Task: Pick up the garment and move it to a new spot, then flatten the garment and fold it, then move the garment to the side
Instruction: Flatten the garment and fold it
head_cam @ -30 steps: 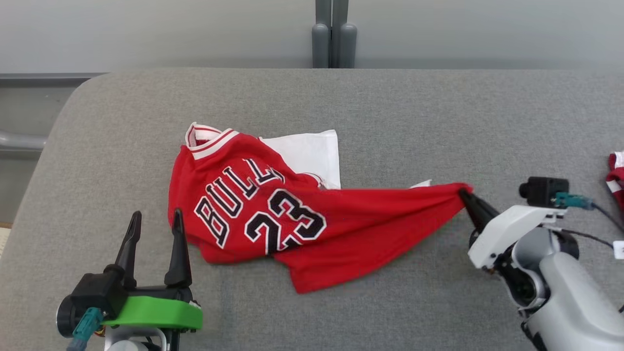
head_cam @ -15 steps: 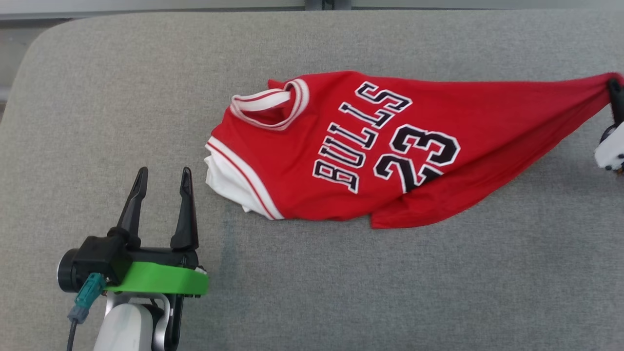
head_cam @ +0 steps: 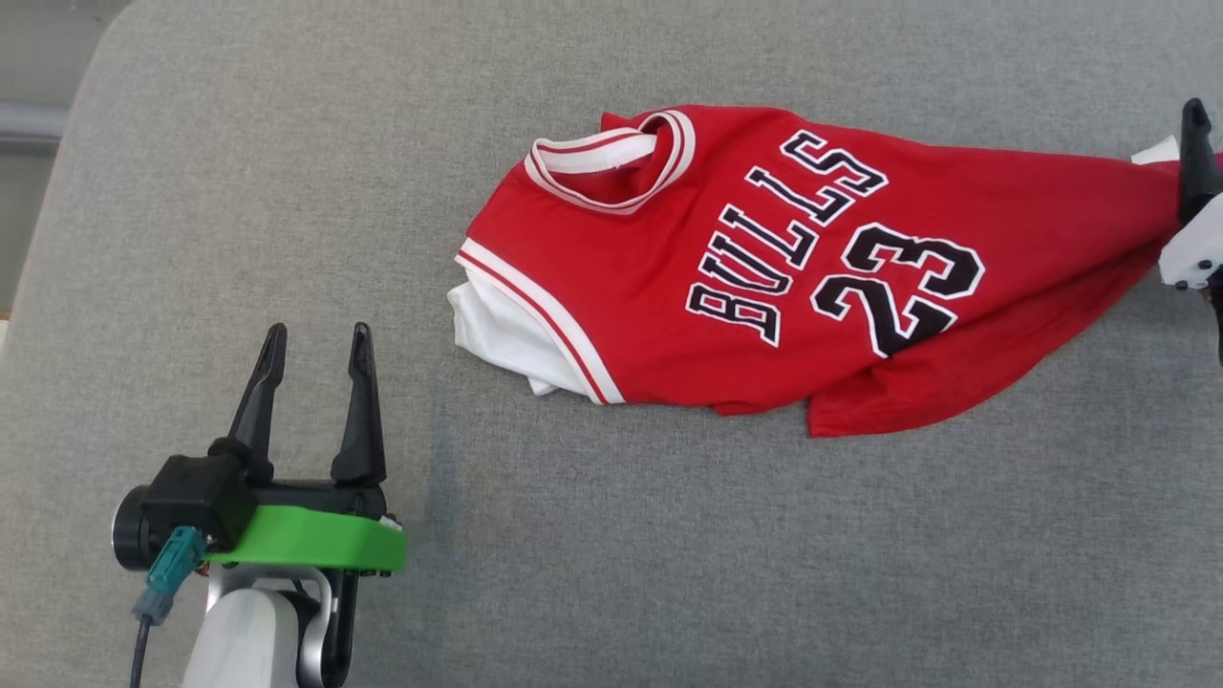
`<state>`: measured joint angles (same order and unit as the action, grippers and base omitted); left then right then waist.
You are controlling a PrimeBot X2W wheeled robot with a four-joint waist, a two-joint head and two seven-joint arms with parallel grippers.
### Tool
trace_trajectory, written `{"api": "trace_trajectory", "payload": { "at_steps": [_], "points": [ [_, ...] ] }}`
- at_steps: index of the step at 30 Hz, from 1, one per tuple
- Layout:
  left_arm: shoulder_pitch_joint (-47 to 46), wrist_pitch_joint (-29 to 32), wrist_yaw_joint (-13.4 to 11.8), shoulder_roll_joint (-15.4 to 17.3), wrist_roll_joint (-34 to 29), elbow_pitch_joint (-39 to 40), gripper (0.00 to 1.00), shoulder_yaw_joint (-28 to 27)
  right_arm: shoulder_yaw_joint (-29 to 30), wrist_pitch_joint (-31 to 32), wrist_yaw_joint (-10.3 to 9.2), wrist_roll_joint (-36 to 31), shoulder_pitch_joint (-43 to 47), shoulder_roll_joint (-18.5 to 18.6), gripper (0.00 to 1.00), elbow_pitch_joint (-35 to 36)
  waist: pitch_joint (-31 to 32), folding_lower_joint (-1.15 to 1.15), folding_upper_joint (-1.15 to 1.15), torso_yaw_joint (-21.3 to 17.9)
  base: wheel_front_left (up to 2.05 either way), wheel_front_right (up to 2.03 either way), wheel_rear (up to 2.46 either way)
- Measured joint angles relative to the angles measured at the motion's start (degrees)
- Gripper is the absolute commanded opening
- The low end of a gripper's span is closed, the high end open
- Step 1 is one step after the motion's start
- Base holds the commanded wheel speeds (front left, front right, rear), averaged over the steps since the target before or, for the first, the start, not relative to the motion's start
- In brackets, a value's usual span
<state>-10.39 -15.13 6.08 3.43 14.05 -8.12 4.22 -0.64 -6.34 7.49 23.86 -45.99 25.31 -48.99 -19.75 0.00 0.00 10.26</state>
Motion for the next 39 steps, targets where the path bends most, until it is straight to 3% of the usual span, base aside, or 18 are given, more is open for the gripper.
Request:
{"api": "trace_trajectory", "payload": {
  "at_steps": [8,15,23,31,39],
  "points": [
    [3.1,0.0,0.0,-0.2,-0.1,-0.3,1.0,-2.2,-5.2,-7.8,0.0,0.8,7.3,-5.8,1.0,8.6,5.4,0.0,0.0,-1.5,0.0,0.0,0.0],
    [5.6,0.0,-0.5,-0.2,-0.2,0.4,1.0,-3.8,-8.3,-8.6,0.01,1.0,19.5,-10.8,1.0,22.8,10.6,0.0,0.0,-4.9,0.0,0.0,0.0],
    [7.9,0.0,-0.5,-0.3,-0.1,0.3,1.0,-3.4,-5.8,-8.7,0.0,-4.6,34.2,-15.9,1.0,34.0,15.1,0.0,0.0,-7.4,0.0,0.0,0.0],
    [8.4,0.0,-0.5,-0.4,0.0,0.1,1.0,-2.4,-10.3,-8.5,0.0,-7.3,38.1,-17.4,1.0,31.4,16.6,0.0,0.0,-7.0,0.0,0.0,0.0],
    [8.3,0.0,-0.6,-0.5,0.5,-0.3,1.0,-1.7,-16.7,-0.3,0.0,-7.5,32.3,-18.3,1.0,21.4,16.1,0.0,0.0,-3.6,0.0,0.0,0.0]
  ]
}}
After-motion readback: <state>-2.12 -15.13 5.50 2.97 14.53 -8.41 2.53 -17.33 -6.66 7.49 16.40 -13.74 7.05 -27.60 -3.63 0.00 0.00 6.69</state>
